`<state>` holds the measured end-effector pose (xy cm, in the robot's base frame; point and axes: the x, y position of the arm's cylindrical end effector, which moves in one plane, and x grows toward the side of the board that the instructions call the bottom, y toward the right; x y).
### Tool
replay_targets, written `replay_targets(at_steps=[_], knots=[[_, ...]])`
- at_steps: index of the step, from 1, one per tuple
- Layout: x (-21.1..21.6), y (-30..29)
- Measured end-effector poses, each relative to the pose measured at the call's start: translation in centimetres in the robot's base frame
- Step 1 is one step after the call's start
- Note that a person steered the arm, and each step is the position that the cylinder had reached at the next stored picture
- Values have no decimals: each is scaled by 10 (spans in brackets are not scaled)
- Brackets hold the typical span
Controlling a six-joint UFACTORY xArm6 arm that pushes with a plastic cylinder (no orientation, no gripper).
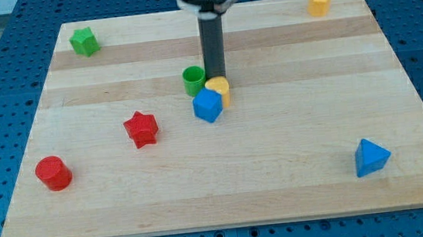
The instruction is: Go to the bottom side of the red star
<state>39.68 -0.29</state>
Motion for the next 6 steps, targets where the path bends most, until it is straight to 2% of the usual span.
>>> replay_targets(at_steps=[1, 2, 3, 4, 5, 6], knots=[[-15, 71], [73, 85], [146, 56], [186, -30], [165, -126], [129, -138]])
